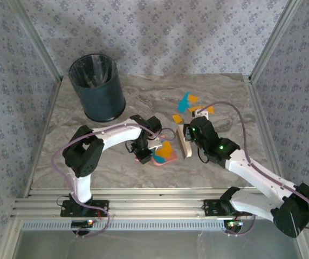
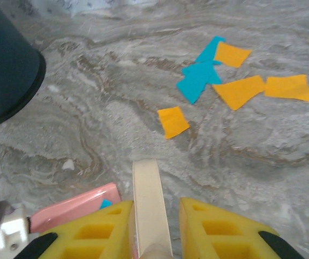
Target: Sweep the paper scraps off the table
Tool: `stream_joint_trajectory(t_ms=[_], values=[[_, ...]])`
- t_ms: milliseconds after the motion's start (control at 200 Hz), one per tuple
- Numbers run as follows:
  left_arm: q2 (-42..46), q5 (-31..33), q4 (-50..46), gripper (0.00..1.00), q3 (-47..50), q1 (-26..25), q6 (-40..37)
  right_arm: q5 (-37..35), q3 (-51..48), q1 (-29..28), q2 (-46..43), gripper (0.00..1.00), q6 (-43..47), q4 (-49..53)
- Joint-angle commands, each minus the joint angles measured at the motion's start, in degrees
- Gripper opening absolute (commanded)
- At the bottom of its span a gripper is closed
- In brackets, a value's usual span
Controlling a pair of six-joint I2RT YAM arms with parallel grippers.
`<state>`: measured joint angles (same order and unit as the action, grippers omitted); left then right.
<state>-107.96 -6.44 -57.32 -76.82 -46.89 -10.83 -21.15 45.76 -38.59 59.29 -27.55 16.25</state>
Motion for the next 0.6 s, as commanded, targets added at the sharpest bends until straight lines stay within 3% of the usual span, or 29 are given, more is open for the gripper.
stream_joint_trajectory(t_ms=[0,185,355,595], values=[[4.25,-1.03,1.13,0.0,0.74,1.07,1.24,-4.51,-1.08,1.61,-3.25,0.0,-1.94,2.81],[8.38,-2.9,2.2,0.0,0.0,3.16,2.54,-4.15,-2.53,5.22,-6.79,0.0,-1.9,5.64],[11.86,-5.49,2.56,0.0,-2.55,5.74,4.05,0.94,-4.65,8.9,-9.16,0.0,-1.72,5.61],[13.75,-10.45,-1.13,0.0,-10.93,9.48,5.49,5.33,-5.73,11.07,-9.55,0.0,-1.25,4.75]])
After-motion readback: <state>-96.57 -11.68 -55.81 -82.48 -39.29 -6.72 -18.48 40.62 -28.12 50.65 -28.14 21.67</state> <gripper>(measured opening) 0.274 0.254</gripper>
